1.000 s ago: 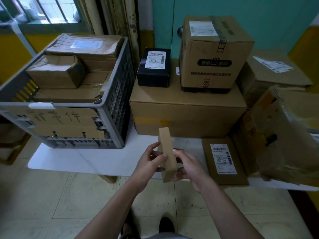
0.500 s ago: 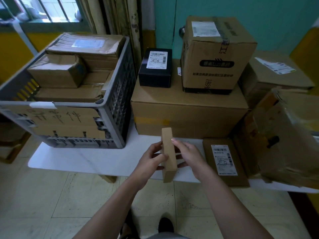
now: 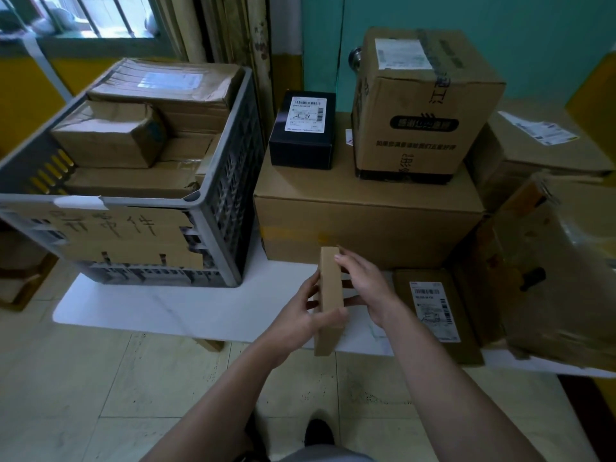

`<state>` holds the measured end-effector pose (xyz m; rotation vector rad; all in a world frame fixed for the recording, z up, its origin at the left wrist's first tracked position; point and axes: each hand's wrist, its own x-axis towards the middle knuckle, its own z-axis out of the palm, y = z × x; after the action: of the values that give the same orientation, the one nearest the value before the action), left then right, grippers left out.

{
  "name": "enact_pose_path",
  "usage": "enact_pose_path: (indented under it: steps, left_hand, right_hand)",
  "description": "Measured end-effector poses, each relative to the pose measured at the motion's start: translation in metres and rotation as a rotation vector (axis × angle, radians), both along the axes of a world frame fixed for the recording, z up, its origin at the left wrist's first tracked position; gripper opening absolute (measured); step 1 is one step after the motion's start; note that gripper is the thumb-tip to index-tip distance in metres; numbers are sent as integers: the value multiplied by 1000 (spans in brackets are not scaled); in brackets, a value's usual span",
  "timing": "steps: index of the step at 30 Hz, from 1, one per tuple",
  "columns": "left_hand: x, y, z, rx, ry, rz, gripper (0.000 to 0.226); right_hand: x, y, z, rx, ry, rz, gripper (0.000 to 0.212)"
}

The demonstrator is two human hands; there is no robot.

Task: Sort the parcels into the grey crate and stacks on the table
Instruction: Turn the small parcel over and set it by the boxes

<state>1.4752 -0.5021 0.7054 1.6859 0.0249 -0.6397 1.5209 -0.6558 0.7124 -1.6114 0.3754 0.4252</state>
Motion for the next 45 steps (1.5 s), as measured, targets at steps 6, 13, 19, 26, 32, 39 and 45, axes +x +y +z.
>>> enact_pose_path:
  steps: [6,13,19,26,32,39,45]
  left_hand:
    - [5,4,4,-7,-19,-28,83]
    - [4,8,0,-23,-11,19,82]
    - [4,8,-1,-25,-7,103,68]
    - [5,4,2,-75,-16,161,56]
    - [7,3,2,-78,-36,173,61]
    - [8,3,4,-79,-15,203,67]
    - [7,3,11,-113,48,253,62]
  right_hand:
    - [6,-2,7,27,9,85,14]
    - [-1,-3,3,86,57,91,31]
    - [-10,-3,-1,127,117,91,39]
    - [-16,-7,-3,172,49,71,49]
    - [-22,-4,0,188,-17,72,47]
    - [-26,-5,2,192,-46,61,48]
    - [-36,0,4,212,-71,43,44]
